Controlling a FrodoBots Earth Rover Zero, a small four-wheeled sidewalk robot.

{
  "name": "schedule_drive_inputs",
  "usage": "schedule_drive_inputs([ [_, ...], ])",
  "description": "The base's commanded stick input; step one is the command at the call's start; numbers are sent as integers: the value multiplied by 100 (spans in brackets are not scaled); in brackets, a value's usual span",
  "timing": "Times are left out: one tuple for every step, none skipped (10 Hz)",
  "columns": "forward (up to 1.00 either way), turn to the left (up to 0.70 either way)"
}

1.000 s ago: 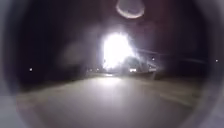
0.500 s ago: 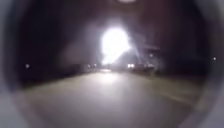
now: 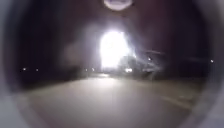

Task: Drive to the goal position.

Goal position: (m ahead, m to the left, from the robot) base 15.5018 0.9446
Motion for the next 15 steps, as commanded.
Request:
schedule_drive_inputs([
  [100, 0],
  [100, 0],
  [100, 0],
  [100, 0],
  [100, 0],
  [100, 0],
  [100, 0],
  [100, 0],
  [100, 0],
  [100, 17],
  [100, 36],
  [100, 38],
  [100, 26],
  [100, 0],
  [100, 0],
])
